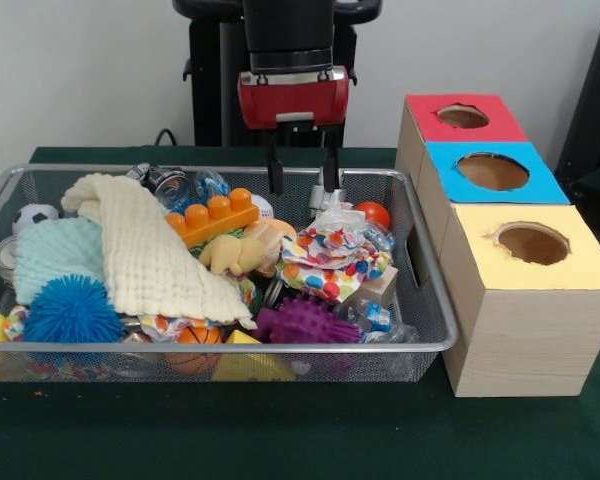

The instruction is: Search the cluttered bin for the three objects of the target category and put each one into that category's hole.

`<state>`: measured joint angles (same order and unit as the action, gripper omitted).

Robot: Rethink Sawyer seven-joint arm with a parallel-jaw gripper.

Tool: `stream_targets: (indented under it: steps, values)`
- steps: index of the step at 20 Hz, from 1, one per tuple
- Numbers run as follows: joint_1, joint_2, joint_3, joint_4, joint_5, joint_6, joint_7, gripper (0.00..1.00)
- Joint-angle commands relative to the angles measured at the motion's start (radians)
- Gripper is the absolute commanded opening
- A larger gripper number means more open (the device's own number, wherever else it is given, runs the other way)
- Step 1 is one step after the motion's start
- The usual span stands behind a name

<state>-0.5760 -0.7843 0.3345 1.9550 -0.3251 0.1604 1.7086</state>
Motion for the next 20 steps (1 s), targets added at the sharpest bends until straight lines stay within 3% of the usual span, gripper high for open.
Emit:
stream_targets:
  steps: [1, 3, 7, 20]
  values:
    - [-0.018, 0.122, -0.056, 0.050, -0.091, -0.161, 0.121, 1.00]
    - [0.008, 0.158, -0.118, 0.036, -0.114, -0.237, 0.133, 1.00]
    - [0.041, 0.197, -0.202, 0.017, -0.112, -0.292, 0.139, 1.00]
    - [0.091, 0.286, -0.319, -0.013, -0.086, -0.379, 0.128, 1.00]
